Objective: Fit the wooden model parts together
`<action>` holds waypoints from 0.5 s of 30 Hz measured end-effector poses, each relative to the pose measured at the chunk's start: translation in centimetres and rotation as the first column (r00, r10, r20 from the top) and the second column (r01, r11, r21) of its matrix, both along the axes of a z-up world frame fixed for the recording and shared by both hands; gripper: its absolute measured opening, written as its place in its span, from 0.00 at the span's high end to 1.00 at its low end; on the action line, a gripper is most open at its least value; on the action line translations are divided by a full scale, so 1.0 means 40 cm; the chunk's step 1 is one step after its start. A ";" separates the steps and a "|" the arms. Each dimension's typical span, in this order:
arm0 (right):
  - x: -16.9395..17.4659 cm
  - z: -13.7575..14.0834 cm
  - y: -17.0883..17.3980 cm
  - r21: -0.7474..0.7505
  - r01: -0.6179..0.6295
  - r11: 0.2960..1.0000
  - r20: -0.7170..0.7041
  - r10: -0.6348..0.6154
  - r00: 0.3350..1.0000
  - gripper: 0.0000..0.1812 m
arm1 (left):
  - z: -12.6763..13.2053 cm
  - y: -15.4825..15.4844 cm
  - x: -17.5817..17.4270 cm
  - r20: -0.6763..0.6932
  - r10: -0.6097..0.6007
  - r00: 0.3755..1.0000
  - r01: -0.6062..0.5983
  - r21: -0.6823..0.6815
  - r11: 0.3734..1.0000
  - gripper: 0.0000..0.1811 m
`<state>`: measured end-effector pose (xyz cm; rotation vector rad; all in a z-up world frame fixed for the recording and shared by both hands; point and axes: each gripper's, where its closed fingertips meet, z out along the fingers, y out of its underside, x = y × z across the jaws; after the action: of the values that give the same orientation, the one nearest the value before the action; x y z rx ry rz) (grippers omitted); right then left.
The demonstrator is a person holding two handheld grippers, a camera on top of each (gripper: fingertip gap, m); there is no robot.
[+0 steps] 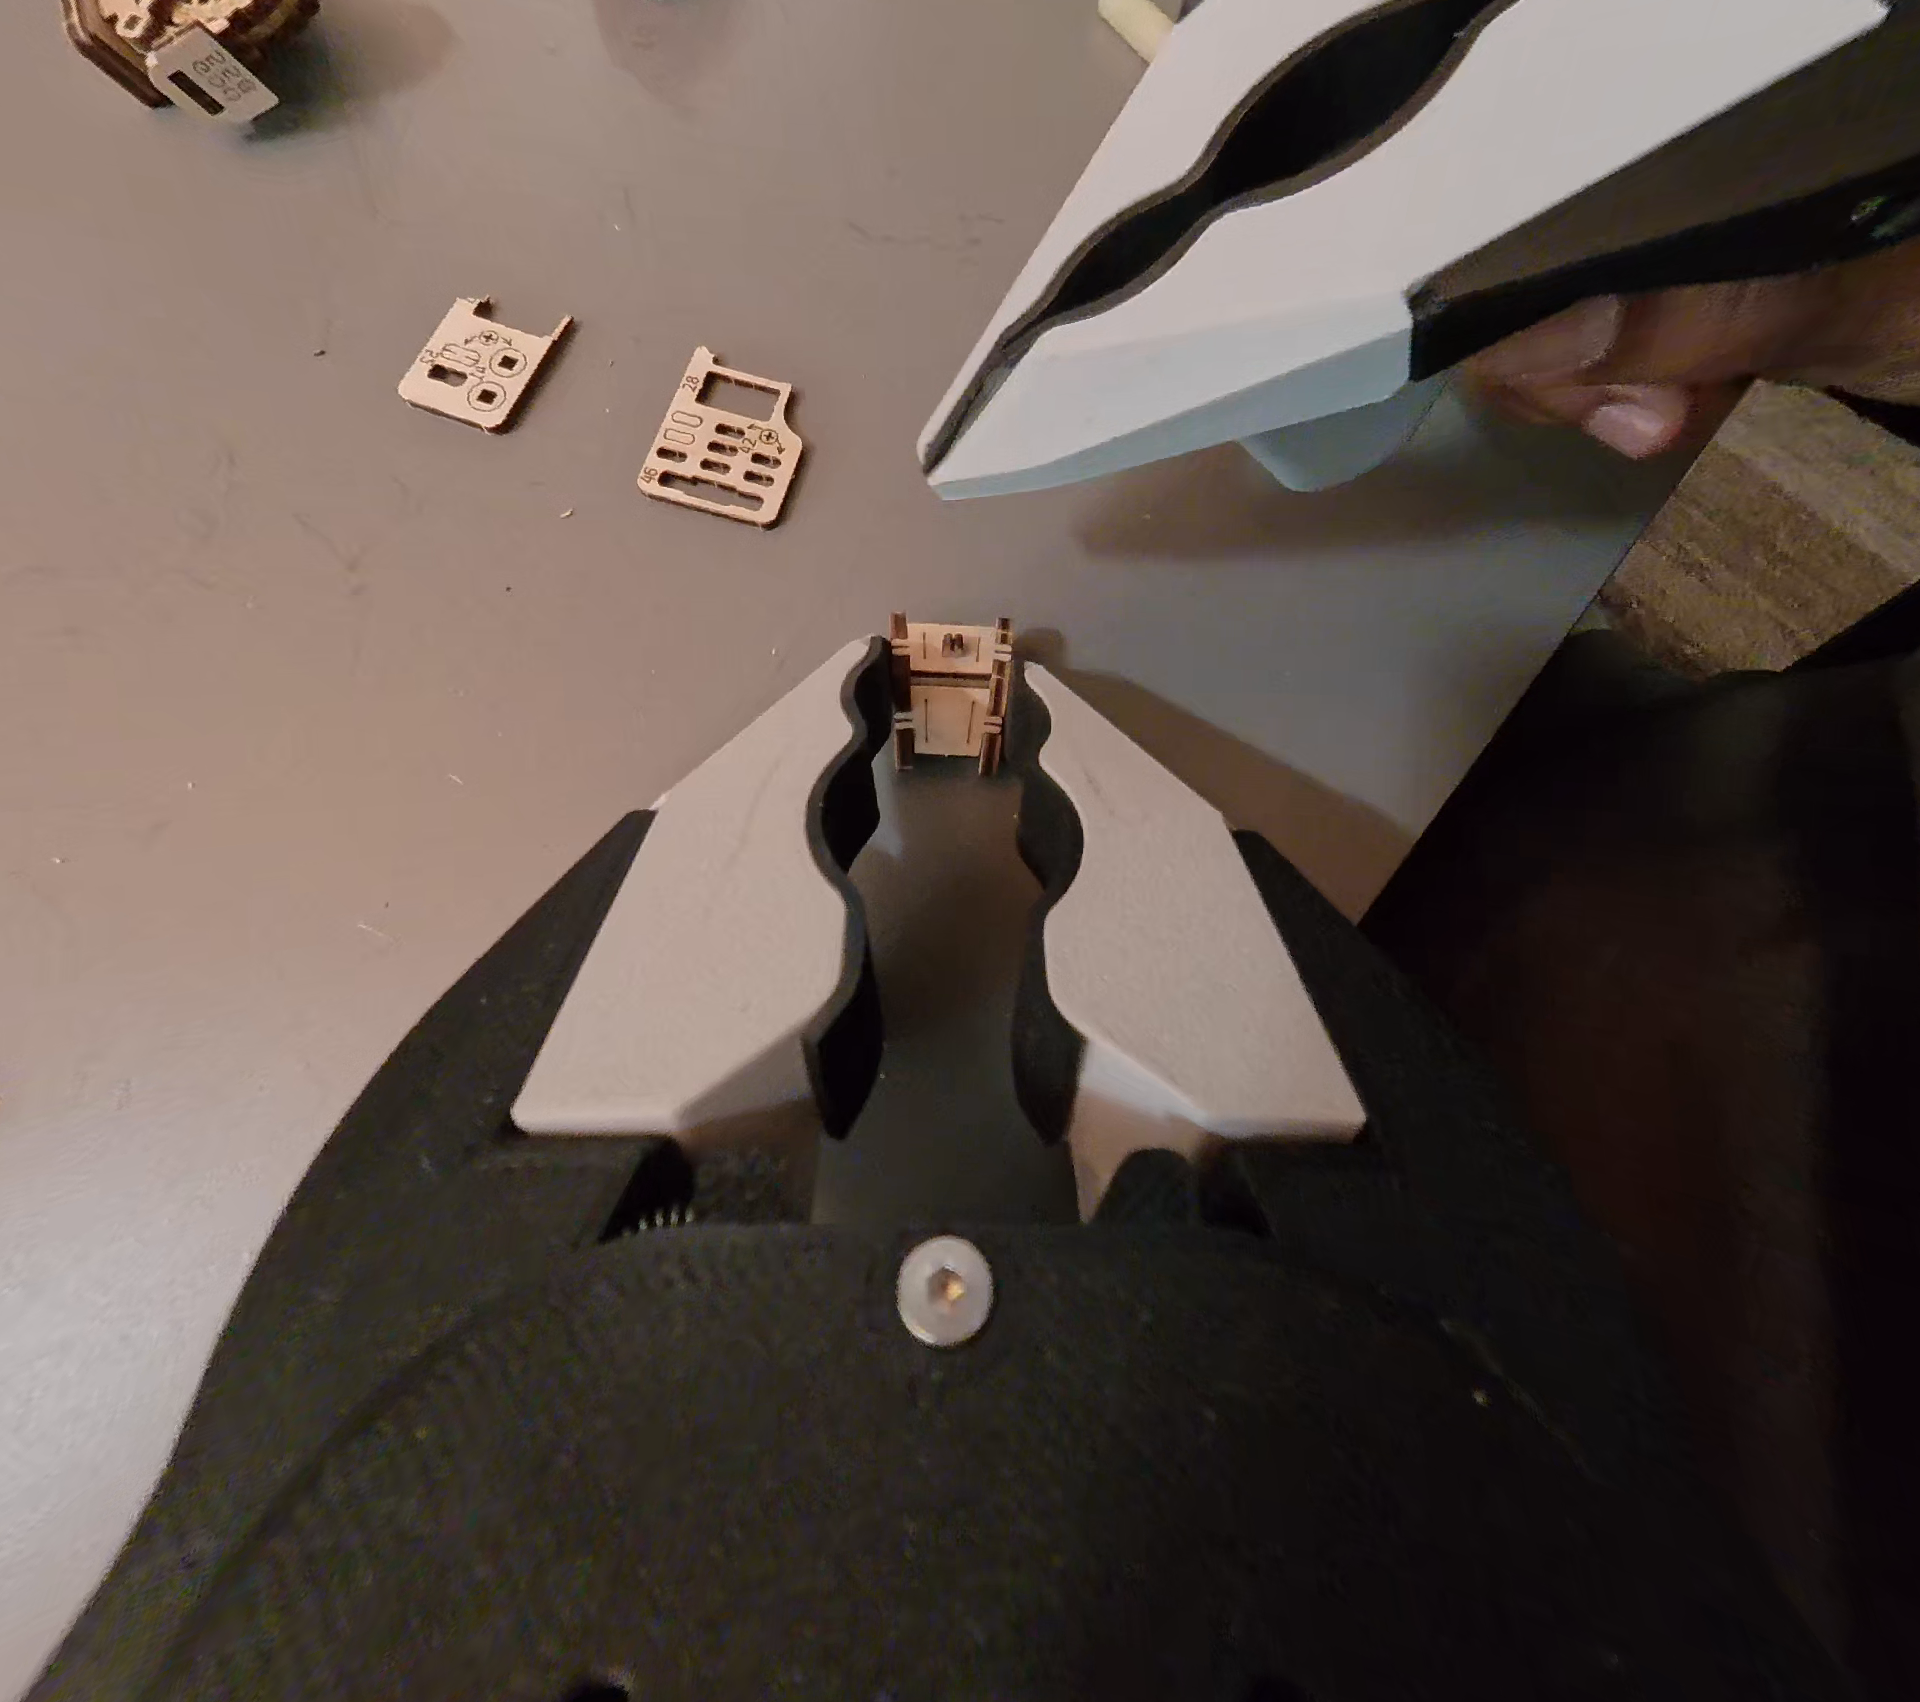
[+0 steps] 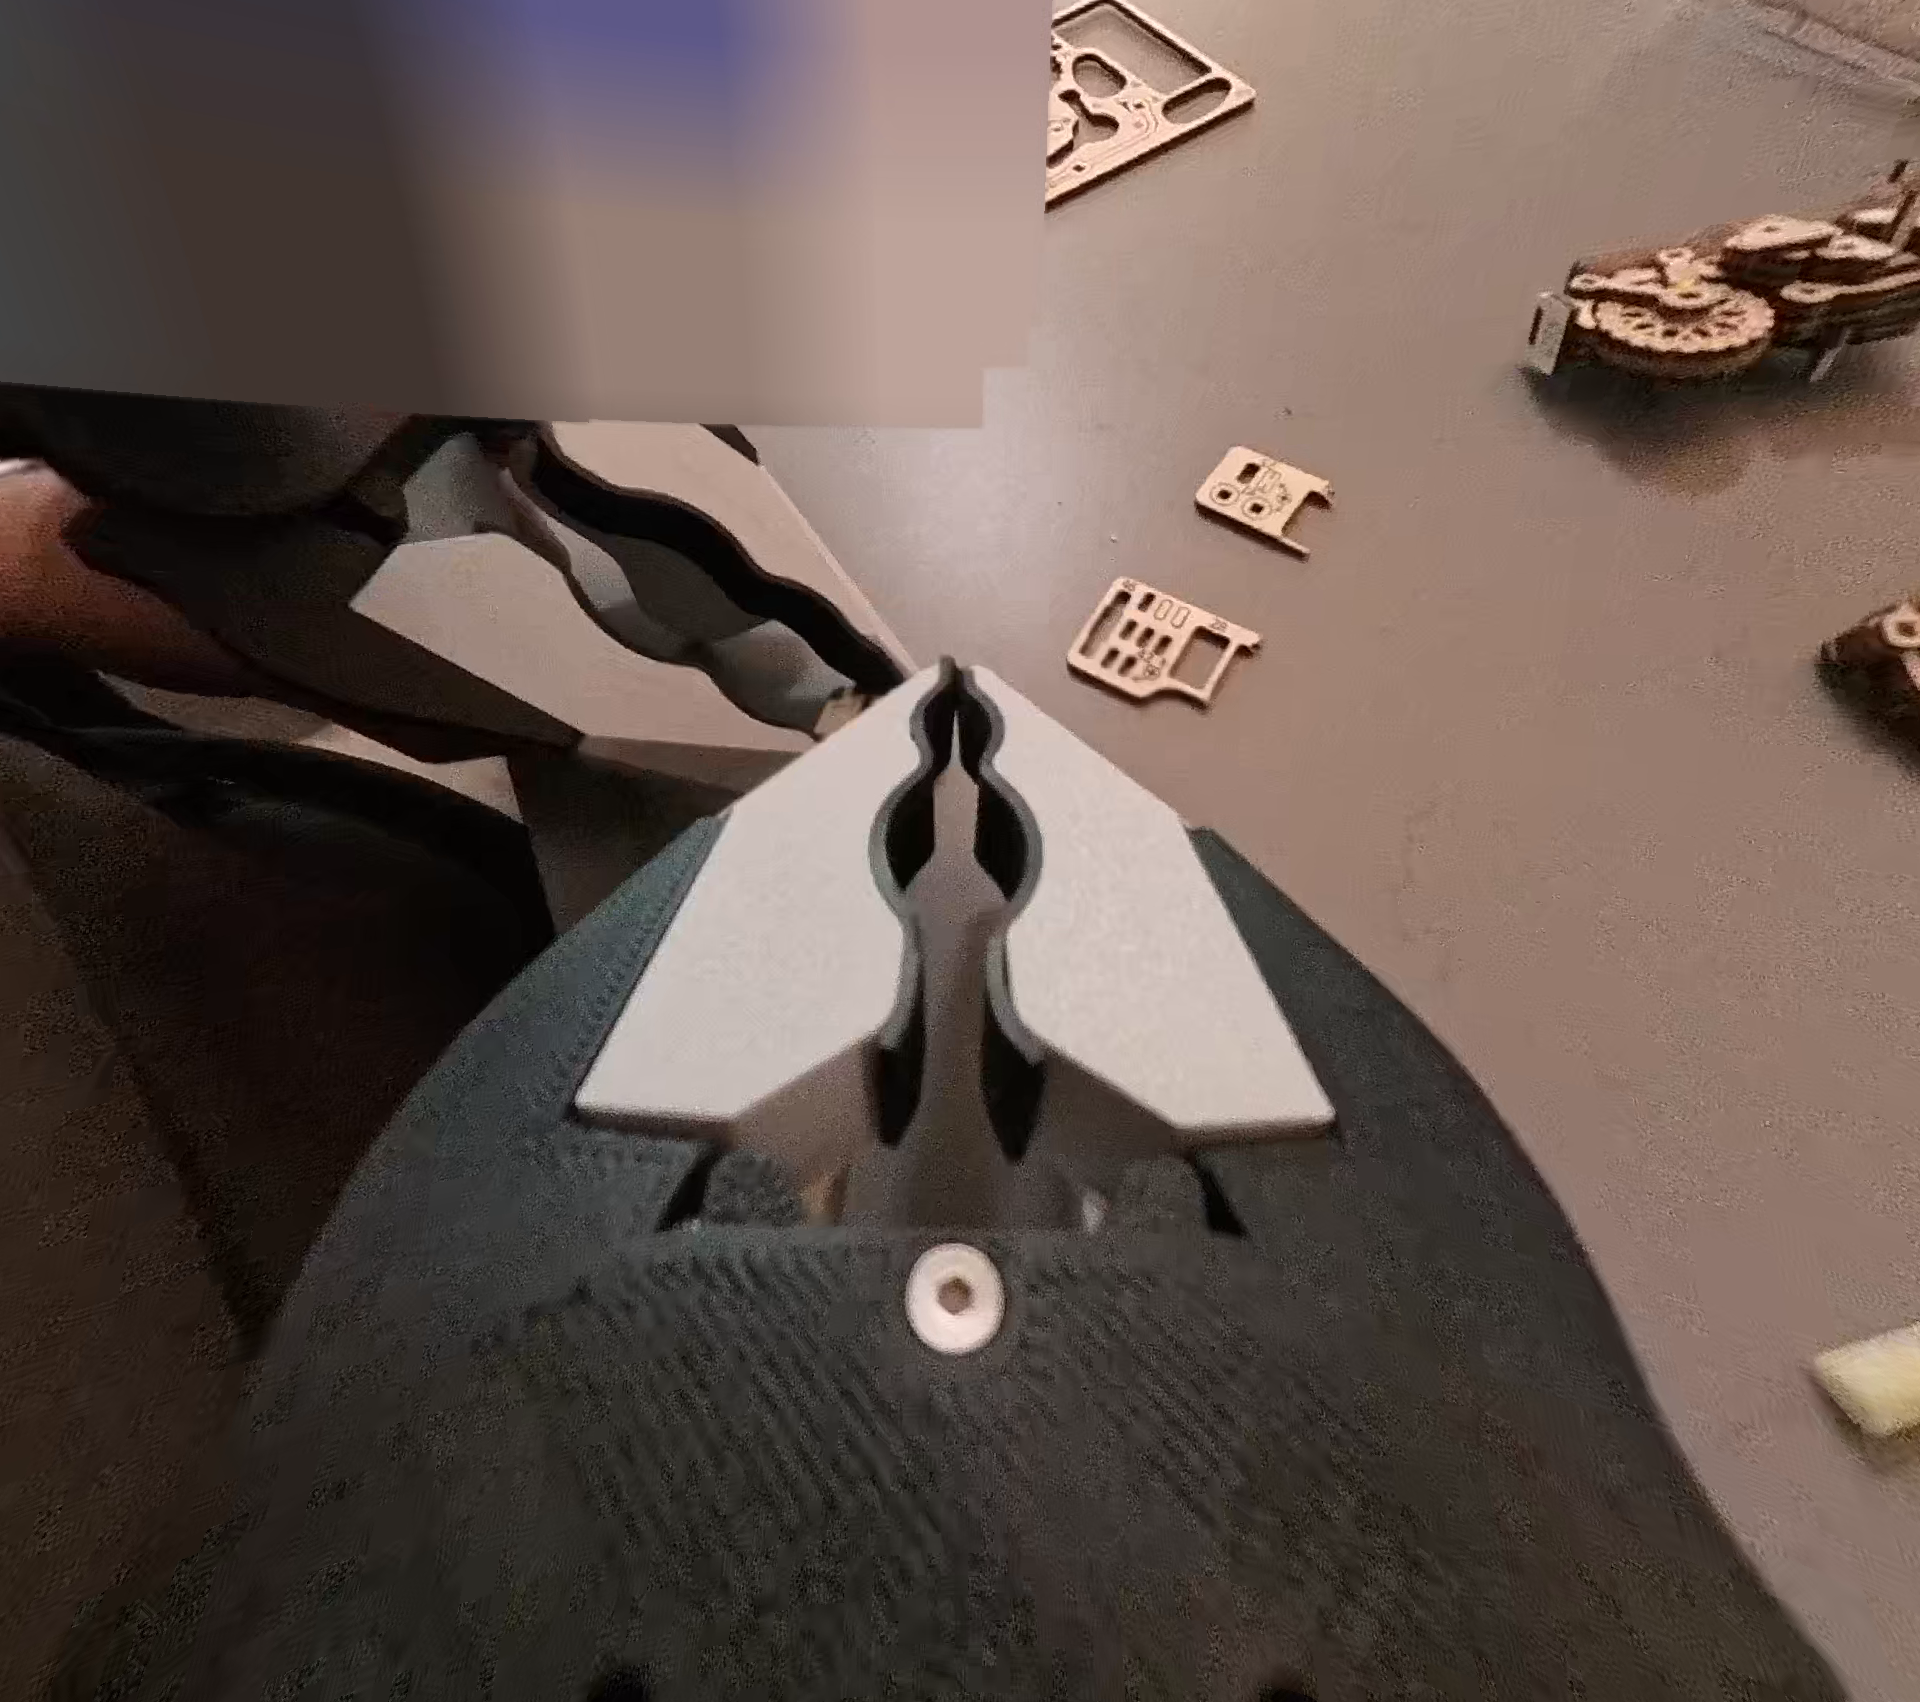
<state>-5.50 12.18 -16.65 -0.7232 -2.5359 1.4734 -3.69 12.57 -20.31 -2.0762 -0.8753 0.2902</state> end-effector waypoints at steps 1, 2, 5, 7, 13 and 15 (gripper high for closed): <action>-0.002 0.004 0.002 -0.024 0.007 1.000 0.016 -0.007 1.000 1.00 | 0.001 0.000 0.000 -0.001 0.002 1.000 -0.002 0.008 1.000 0.88; -0.006 0.012 0.004 -0.057 0.018 0.998 0.029 -0.016 0.999 1.00 | 0.003 -0.002 0.000 -0.001 0.007 1.000 -0.007 0.017 1.000 0.88; -0.023 0.037 0.018 -0.141 0.056 0.988 0.055 -0.048 0.997 1.00 | 0.017 -0.005 0.002 -0.003 0.009 1.000 -0.008 0.074 0.997 0.89; -0.031 0.049 0.031 -0.187 0.078 0.979 0.070 -0.066 0.995 1.00 | 0.049 -0.007 0.003 -0.025 0.007 1.000 -0.003 0.165 0.986 0.89; -0.040 0.078 0.058 -0.277 0.105 0.955 0.093 -0.082 0.992 1.00 | 0.195 -0.034 -0.006 -0.010 -0.004 1.000 0.009 0.608 0.794 0.89; -0.037 0.081 0.059 -0.291 0.100 0.951 0.105 -0.073 0.992 1.00 | 0.226 -0.049 -0.010 -0.001 -0.018 1.000 0.014 0.704 0.710 0.89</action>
<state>-6.99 14.55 -13.41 -0.9518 -2.3349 1.8528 -4.10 10.60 -11.27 -1.3543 -0.8033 -0.0711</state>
